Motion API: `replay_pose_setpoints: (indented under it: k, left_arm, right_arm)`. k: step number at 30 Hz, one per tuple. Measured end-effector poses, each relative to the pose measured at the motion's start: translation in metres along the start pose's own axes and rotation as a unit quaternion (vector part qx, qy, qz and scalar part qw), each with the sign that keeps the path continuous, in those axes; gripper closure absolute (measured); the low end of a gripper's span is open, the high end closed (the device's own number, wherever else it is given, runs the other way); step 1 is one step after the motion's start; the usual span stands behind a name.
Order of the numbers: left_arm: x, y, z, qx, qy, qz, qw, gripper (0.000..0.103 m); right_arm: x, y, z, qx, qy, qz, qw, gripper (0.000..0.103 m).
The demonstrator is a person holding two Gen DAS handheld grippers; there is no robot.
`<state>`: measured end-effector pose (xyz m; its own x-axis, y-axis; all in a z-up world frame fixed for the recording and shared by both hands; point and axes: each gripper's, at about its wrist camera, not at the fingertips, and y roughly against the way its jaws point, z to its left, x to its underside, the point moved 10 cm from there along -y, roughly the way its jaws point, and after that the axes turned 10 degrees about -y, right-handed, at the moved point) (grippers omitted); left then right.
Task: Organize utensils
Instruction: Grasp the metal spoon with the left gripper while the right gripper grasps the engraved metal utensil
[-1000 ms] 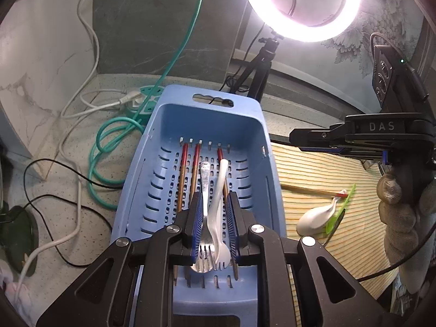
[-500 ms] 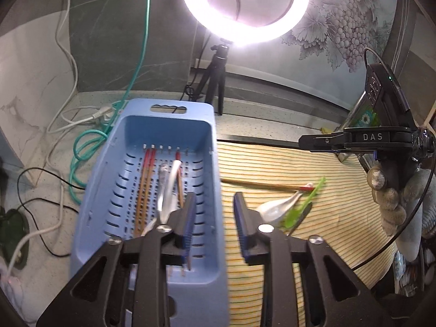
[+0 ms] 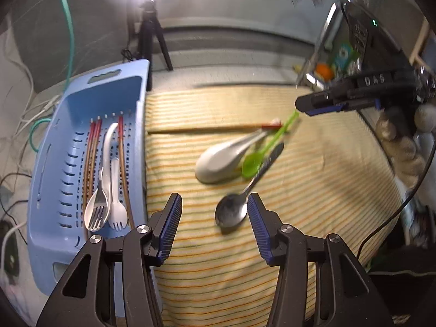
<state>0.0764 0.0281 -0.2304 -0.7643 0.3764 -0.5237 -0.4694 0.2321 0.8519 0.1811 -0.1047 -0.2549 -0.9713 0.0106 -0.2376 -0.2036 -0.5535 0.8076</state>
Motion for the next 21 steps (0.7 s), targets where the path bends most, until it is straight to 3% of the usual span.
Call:
replay_pose_setpoints:
  k: [10, 21]
  left_arm:
    - [0.01, -0.032, -0.028, 0.002, -0.094, 0.059, 0.9938, 0.054]
    - [0.013, -0.059, -0.033, 0.005, -0.117, 0.09, 0.989, 0.051]
  right_arm:
    - [0.035, -0.047, -0.013, -0.038, -0.103, 0.051, 0.993, 0.063]
    - [0.034, -0.072, -0.022, -0.043, -0.176, 0.051, 0.982, 0.068]
